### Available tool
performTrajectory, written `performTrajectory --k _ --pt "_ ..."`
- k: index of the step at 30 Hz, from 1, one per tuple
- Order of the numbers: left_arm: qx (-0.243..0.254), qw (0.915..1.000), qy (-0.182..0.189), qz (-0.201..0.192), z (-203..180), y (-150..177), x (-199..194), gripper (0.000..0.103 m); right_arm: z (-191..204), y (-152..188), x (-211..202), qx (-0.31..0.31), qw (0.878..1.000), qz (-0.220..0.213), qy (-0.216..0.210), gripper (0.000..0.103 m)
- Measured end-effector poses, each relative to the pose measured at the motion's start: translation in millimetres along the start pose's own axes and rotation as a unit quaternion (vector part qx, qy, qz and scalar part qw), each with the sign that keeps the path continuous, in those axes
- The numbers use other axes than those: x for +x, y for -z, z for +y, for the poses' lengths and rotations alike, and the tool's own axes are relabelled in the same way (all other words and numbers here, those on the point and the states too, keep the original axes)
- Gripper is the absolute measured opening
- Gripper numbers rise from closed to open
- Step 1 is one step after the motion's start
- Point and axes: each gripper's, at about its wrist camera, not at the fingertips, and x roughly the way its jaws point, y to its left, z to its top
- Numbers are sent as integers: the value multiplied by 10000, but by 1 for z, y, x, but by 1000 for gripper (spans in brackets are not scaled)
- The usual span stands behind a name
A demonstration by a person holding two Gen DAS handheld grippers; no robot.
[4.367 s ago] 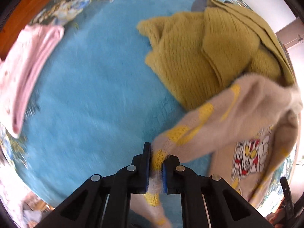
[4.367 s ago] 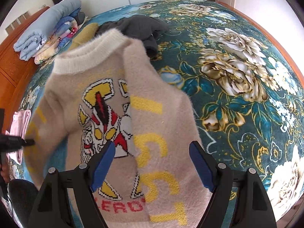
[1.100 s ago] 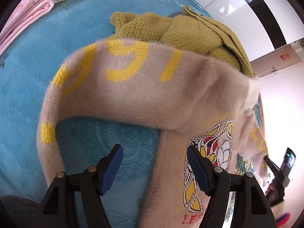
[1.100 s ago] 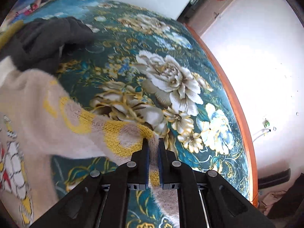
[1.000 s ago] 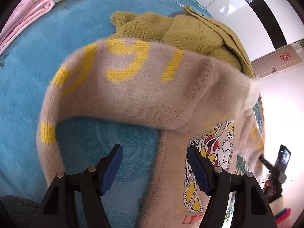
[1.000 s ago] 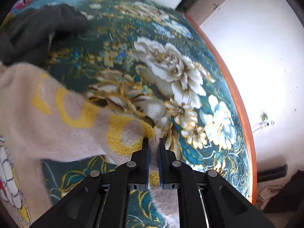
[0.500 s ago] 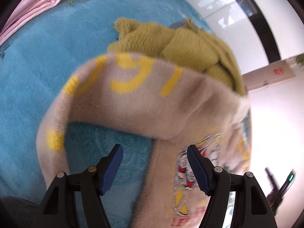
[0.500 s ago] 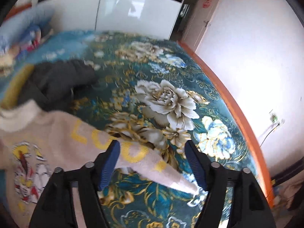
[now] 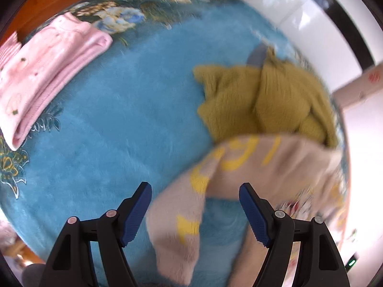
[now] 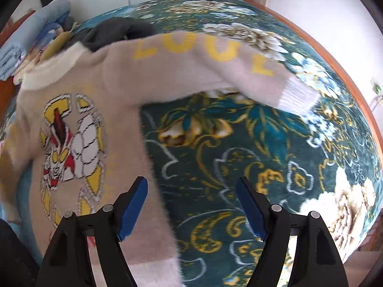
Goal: Fold clothes
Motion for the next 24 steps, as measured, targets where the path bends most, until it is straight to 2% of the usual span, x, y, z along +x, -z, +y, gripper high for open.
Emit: performTrajectory --k 3,6,8,9,10,11,12,13,15,16,19,21,24 --pt "401 9965 -649 329 -17 -1 18 79 12 13 7 -13 9998 129 -174 77" --pt "573 9907 -1060 626 -21 -1 35 78 19 11 5 -109 9996 62 -260 77" --pt "608 9875 -1219 789 -17 0 40 74 22 10 4 -156 9994 34 -310 77" --pt "589 9866 -1260 850 -16 0 42 64 22 11 5 -146 9994 51 -316 77" --pt "537 9860 -1287 913 -12 0 44 49 21 12 6 -128 9994 74 -317 77" --pt "458 9856 -1295 988 -8 0 46 41 20 12 7 -111 9994 96 -317 77" --pt "386 9858 -1246 1060 -4 0 48 26 20 13 8 -88 9994 118 -321 77" --pt "322 9862 -1169 1126 0 0 49 18 19 14 9 -60 9994 139 -327 77" --pt "299 9875 -940 1226 3 1 48 10 17 16 11 -11 9992 161 -362 77" --pt "300 9881 -816 1271 4 1 47 9 16 16 11 4 9991 167 -378 77" --pt "472 9888 114 1408 -6 4 30 9 15 18 12 25 9990 178 -412 77" --pt "600 9838 787 1492 -14 7 18 9 14 19 15 55 9988 195 -443 77" --pt "787 9675 1789 1604 -26 11 -1 9 13 20 18 90 9985 223 -485 77"
